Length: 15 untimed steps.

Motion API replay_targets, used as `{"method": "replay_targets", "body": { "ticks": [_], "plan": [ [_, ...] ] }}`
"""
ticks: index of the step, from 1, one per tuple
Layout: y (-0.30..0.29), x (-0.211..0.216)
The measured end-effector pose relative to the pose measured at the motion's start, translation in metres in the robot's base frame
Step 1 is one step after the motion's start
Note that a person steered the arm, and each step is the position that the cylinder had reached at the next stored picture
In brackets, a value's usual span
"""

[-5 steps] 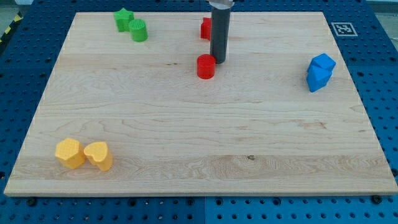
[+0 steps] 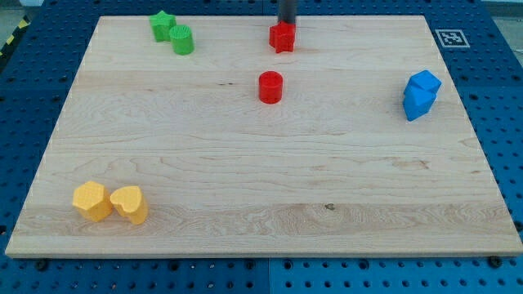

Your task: Push the red star to the red circle

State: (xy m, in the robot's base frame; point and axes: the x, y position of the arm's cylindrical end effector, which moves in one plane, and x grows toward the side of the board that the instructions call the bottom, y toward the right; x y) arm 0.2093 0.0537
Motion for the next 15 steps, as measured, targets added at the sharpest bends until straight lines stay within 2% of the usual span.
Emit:
{"method": "replay_targets", "body": {
  "ticks": [2, 5, 6, 8, 10, 11, 13, 15],
  "plan": [
    [-0.025, 0.003],
    [-0.029, 0.049],
    [-0.026, 0.051],
    [0.043, 0.035],
    [0.046, 0.054],
    [0.036, 0.069],
    [-0.015, 0.069],
    [-0.02, 0.067]
  ]
}}
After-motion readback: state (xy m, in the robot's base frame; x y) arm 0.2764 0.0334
